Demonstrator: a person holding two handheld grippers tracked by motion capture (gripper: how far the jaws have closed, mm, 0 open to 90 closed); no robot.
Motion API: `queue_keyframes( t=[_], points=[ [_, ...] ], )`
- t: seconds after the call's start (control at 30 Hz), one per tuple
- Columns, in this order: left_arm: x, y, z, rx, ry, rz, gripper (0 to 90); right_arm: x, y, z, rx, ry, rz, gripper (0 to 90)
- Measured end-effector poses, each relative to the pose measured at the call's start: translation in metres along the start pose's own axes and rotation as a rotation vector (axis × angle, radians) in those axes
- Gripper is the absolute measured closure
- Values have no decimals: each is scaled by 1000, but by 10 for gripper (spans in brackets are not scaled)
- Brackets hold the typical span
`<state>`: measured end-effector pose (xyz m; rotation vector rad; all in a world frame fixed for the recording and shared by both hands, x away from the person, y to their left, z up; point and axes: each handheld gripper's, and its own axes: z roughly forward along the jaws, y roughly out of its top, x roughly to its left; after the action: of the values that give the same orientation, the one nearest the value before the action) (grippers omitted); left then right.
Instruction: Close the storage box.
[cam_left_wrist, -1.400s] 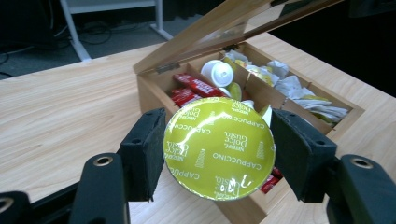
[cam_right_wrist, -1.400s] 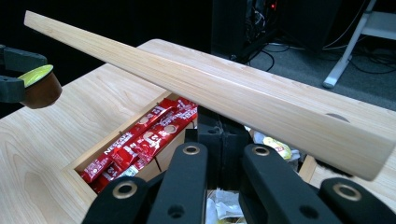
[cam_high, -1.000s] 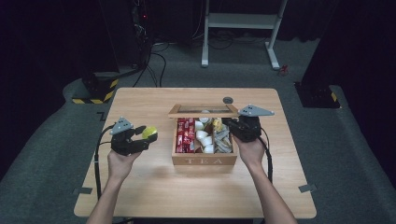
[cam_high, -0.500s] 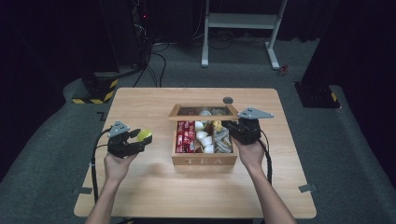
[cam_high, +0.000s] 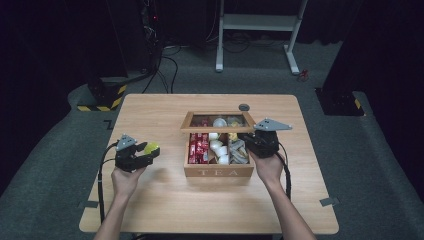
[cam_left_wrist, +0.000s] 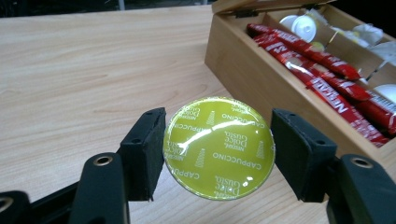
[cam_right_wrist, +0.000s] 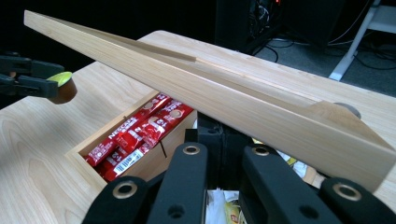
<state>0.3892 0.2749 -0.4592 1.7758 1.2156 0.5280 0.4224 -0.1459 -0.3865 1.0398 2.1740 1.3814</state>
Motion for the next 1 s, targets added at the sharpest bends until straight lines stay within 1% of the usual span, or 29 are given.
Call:
queue_keyframes(
  t=[0.03,0.1,0.2,0.27,0.37,0.53,0.67,0.83,0.97,1.0],
  points=[
    [0,0,0,0,0,0,384,0,-1,0,0,2,4,897],
    [0,-4,5,10,6,0,384,0,-3,0,-2,1,-2,897],
    [0,-6,9,17,9,6,384,1,-4,0,-4,2,-1,897],
    [-2,-8,14,28,10,15,384,1,-6,0,-5,2,-2,897],
    [-4,-10,20,35,14,13,384,1,-7,0,-1,3,0,897],
    [-6,-13,27,48,21,29,384,2,-10,0,-3,7,4,897],
    [-8,-15,33,55,22,25,383,2,-11,-1,-1,11,9,897],
    [-8,-17,38,65,28,33,383,3,-14,-1,-1,16,15,897],
    [-9,-18,42,68,32,35,383,3,-15,-1,1,9,3,896],
    [-9,-18,43,69,31,35,383,5,-15,-1,7,-6,-14,896]
  ],
)
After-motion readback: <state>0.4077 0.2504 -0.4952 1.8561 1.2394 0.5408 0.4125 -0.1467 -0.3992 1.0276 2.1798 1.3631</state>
